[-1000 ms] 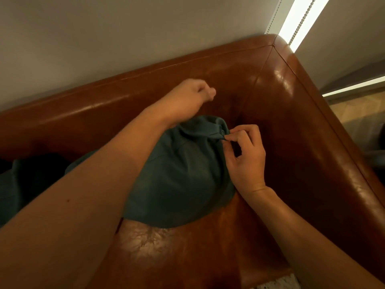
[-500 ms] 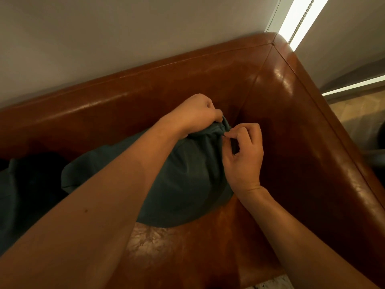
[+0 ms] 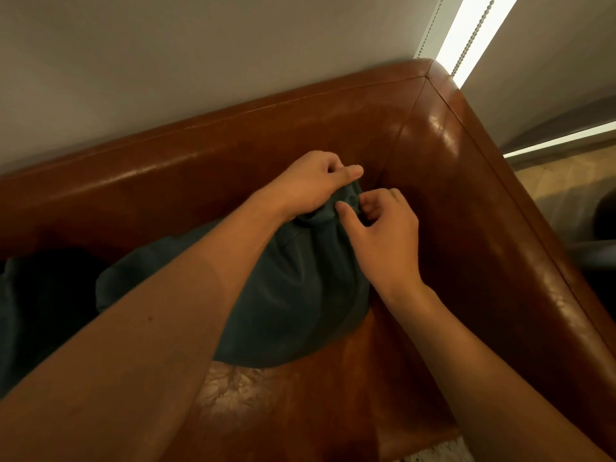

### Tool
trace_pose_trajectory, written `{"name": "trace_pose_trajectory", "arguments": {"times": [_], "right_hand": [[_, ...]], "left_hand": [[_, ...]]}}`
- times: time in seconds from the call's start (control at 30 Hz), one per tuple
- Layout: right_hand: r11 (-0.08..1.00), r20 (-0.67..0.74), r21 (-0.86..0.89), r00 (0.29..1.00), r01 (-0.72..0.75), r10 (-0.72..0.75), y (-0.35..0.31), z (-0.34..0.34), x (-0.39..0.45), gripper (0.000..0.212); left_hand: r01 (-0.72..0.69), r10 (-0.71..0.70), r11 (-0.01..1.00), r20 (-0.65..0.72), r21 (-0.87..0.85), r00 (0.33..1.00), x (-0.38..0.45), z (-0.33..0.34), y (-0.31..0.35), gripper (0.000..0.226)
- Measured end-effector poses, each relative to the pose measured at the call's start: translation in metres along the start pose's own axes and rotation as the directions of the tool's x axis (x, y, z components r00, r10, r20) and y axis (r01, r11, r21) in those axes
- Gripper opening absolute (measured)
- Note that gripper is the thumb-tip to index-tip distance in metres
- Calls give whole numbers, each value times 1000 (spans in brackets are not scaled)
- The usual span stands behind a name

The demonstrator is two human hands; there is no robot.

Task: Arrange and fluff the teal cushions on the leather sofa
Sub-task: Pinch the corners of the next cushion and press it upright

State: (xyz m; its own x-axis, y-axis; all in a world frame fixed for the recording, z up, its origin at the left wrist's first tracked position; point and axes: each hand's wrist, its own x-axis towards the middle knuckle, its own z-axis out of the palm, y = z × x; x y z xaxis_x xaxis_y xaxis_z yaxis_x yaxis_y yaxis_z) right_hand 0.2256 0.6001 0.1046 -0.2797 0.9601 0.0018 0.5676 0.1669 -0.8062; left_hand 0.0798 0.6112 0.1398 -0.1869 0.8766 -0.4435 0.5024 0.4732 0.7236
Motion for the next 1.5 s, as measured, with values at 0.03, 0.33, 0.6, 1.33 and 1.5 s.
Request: {"name": "trace_pose_trajectory", "arguments": {"times": [0.03,0.33,0.6,1.33,1.5], "right_hand": [[999,11,-38,1000,-6,6,-2,-2,4,16],[927,10,230,953,-295,301,10,-15,23,17],[981,-59,-6,979,-196,195,14,-10,36,19],[688,528,-476,803,549,-276,13,70,8,59],[602,433,-646,875,469,-218,-10,58,7,52]], "left_hand": [[-29,28,1000,-57,-13,998,-1,4,0,35],[-109,212,967,-484,232,849,-53,30,-62,19],[33,217,842,-395,539,893,-74,41,-89,47],[368,38,757,-600,539,799,-114,8,-164,69],[477,14,709,-686,520,727,-131,-6,-167,56]]}}
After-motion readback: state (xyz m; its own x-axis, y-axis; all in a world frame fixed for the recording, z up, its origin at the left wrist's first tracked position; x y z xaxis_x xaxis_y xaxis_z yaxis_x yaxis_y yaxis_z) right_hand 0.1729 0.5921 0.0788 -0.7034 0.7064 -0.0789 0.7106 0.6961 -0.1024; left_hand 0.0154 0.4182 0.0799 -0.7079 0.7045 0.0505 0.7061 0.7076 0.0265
